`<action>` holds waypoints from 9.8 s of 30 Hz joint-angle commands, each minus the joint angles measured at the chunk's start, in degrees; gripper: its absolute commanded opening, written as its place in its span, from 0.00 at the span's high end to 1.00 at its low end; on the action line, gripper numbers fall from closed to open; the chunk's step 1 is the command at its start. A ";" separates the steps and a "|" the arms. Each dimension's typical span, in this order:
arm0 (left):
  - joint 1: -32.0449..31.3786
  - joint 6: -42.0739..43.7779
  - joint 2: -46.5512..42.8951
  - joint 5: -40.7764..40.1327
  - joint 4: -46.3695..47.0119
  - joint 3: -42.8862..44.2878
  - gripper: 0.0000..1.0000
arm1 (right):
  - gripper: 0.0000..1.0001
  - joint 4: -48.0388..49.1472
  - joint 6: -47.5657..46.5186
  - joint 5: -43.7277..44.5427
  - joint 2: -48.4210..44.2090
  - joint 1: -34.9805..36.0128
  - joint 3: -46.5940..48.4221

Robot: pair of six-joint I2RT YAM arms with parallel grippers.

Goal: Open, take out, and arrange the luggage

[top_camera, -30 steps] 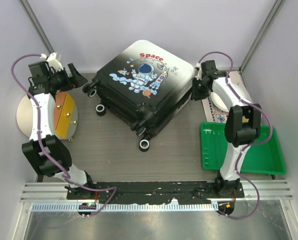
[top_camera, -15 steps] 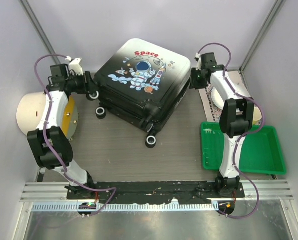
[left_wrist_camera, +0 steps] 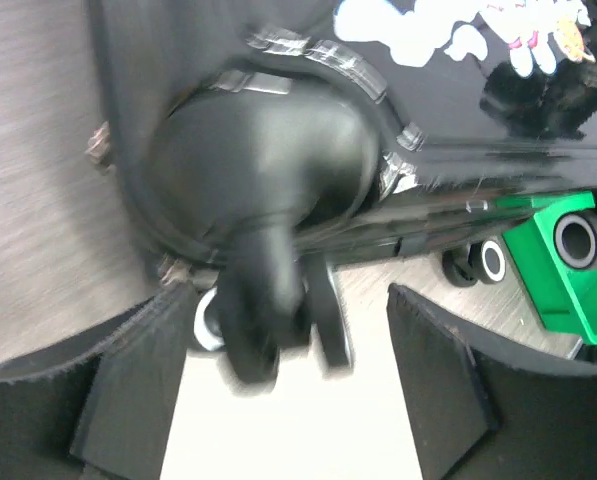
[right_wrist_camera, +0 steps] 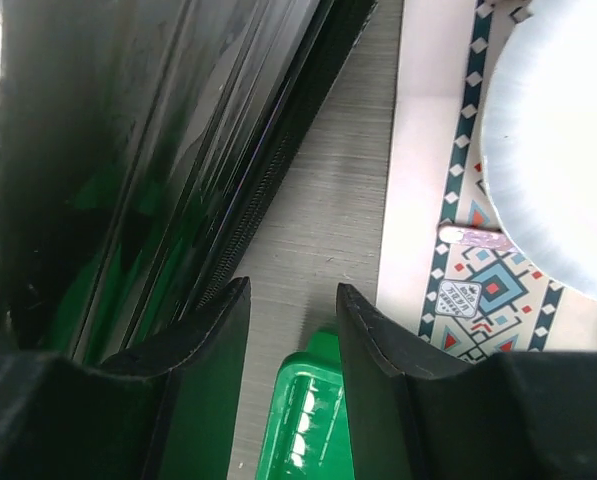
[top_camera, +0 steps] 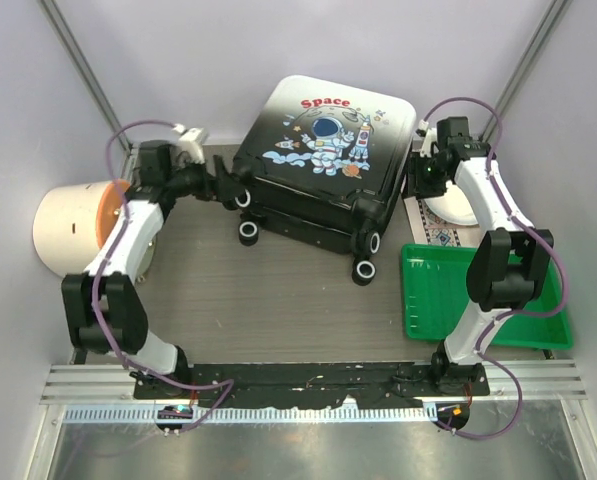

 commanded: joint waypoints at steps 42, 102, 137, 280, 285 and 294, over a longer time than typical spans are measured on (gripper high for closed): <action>6.91 14.28 19.20 19.97 73.27 -26.82 0.53 | 0.55 -7.25 -5.35 -6.89 0.01 -1.48 -4.07; 4.10 9.44 23.25 15.31 75.04 -18.64 0.82 | 0.59 -6.11 -5.44 -8.91 -1.49 -1.40 -8.20; 9.46 21.77 11.64 23.58 70.81 -32.97 0.12 | 0.58 -5.67 -5.27 -10.05 -1.67 -1.48 -8.64; -39.79 12.34 -39.58 -24.93 7.57 -27.63 0.42 | 0.69 44.51 20.55 -12.42 -7.73 22.95 -23.75; -23.72 13.65 -41.53 -23.80 -11.78 -19.28 0.56 | 0.69 47.76 21.27 -8.74 -7.03 25.05 -25.33; -6.10 15.94 -35.83 -29.76 -17.86 -17.15 0.69 | 0.75 54.89 23.56 -1.71 -1.50 27.96 -26.31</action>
